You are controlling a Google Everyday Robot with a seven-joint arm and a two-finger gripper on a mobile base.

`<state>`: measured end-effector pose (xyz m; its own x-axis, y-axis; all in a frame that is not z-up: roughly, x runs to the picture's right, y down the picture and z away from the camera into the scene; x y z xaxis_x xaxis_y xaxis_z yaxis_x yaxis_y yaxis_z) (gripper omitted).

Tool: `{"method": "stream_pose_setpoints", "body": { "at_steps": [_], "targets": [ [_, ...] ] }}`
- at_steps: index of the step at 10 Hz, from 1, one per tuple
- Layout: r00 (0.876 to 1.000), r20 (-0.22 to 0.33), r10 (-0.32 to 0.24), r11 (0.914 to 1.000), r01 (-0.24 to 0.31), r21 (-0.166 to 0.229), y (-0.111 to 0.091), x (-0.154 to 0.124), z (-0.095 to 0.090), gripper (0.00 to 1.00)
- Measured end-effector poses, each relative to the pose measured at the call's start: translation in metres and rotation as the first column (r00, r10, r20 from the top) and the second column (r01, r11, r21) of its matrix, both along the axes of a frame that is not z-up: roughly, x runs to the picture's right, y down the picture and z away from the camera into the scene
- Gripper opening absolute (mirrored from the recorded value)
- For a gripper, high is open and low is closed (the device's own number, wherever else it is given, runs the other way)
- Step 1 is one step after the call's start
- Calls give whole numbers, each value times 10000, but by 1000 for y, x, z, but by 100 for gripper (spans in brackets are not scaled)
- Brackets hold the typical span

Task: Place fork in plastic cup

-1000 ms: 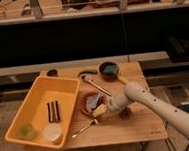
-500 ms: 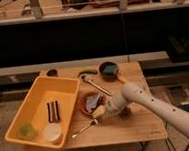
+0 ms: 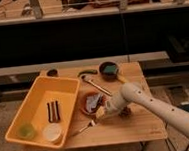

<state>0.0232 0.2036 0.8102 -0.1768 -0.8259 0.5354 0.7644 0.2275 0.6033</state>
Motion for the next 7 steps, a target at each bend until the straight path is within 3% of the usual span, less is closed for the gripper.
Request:
{"method": "stream_pose_setpoints", "body": {
  "at_steps": [7],
  "targets": [
    [9998,-72,-201,9997,200,-141,6,1,7,37]
  ]
}}
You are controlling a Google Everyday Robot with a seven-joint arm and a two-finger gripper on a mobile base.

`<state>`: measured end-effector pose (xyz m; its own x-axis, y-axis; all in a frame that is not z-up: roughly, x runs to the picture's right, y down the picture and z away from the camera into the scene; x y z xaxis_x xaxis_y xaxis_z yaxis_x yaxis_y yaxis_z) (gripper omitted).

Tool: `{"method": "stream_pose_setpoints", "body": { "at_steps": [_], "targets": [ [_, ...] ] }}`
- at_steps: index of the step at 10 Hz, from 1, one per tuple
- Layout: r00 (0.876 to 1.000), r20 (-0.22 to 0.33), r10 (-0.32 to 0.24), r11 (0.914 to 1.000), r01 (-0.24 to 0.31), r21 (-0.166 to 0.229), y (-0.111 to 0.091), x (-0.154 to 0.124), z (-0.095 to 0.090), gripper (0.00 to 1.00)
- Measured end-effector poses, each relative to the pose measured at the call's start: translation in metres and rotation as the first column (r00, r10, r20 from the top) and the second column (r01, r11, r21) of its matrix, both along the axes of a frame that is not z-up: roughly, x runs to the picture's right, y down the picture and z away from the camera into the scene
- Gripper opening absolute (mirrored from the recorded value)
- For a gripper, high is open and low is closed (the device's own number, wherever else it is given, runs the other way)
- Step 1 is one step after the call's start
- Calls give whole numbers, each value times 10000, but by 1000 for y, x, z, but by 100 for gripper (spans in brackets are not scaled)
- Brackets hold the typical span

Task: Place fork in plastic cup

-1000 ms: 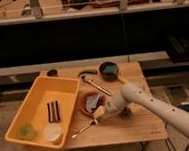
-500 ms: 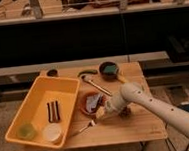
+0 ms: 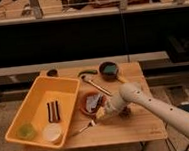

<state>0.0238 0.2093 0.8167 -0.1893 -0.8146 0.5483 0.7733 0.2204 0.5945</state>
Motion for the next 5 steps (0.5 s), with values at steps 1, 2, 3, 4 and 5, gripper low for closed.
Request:
{"method": "stream_pose_setpoints", "body": {
  "at_steps": [1,2,3,4,5],
  "targets": [
    [10000,27,-28,10000,28,-14,0,-1,1,37],
    [10000,44,-51,10000,51,-22,1,-3,2,37],
    [10000,58,-66,10000,66,-19,0,-4,2,37],
    [9999,68,-94,10000,94,-29,1,-4,3,37],
    [9999,78,-107,9999,108,-43,2,-5,4,37]
  ]
}}
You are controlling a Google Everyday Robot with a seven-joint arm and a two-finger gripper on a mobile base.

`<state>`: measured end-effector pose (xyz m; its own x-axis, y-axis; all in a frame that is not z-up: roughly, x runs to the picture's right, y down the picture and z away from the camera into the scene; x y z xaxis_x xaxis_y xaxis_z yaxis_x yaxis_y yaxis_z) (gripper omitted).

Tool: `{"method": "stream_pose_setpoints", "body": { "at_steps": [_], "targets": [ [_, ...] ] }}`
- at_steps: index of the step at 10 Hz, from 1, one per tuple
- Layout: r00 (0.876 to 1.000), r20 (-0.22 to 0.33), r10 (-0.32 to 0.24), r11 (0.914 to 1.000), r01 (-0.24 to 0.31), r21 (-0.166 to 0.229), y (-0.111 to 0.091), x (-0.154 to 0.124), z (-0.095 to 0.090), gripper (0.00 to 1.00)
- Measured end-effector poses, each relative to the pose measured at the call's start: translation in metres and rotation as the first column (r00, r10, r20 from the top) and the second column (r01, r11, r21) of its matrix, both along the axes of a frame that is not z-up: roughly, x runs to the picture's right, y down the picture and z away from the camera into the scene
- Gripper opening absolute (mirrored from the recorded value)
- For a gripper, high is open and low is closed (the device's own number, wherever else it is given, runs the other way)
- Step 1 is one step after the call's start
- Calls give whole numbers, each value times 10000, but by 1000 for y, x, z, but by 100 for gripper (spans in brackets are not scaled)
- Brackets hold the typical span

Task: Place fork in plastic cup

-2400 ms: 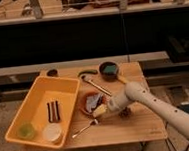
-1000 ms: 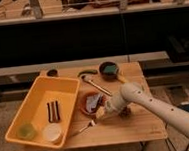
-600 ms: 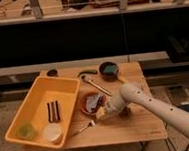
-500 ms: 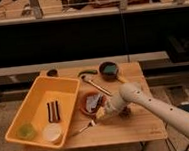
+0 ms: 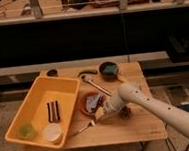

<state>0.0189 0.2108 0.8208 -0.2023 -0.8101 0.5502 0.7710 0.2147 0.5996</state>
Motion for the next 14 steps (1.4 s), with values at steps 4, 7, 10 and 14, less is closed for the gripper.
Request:
{"method": "stream_pose_setpoints", "body": {
  "at_steps": [4,7,10,14],
  "targets": [
    [10000,38,-81,10000,81,-15,2,-3,2,37],
    [9997,93,-206,9998,206,-28,3,-8,3,37],
    [9994,66,-329,9995,329,-30,4,-9,4,37],
    [9988,-74,-476,9989,476,16,6,-10,4,21]
  ]
}}
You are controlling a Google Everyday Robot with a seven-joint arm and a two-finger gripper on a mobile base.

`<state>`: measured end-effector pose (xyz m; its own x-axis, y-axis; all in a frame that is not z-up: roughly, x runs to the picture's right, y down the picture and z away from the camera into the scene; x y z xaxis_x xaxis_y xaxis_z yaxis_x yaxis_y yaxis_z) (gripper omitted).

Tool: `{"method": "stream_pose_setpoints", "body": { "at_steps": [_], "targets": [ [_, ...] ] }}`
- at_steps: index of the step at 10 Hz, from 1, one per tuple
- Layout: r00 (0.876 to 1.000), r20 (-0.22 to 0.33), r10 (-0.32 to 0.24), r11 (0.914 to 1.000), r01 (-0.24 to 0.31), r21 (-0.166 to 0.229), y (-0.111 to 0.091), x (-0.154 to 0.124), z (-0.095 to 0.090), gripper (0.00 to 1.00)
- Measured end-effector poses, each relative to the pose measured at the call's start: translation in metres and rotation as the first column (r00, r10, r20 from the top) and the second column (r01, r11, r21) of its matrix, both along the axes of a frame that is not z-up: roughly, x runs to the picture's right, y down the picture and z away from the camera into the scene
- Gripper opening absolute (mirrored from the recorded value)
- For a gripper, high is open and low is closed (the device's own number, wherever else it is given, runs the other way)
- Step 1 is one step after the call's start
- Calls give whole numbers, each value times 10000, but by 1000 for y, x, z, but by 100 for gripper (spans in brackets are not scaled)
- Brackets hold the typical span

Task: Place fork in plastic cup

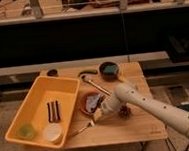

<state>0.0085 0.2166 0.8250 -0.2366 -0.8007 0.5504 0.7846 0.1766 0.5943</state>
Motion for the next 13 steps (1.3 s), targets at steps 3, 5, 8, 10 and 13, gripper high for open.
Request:
{"method": "stream_pose_setpoints", "body": {
  "at_steps": [3,5,8,10,13],
  "targets": [
    [9999,-126,13,10000,-12,64,0,0,0,0],
    [9994,-28,351,9994,-351,-15,-3,3,-5,0],
    [9854,1018,1364,9904,-1335,-348,-25,28,-44,0],
    [9753,1287,1793,9836,-1754,-409,-49,60,-80,0],
    [9544,1586,2531,9674,-2518,-283,-103,113,-139,0]
  ]
}}
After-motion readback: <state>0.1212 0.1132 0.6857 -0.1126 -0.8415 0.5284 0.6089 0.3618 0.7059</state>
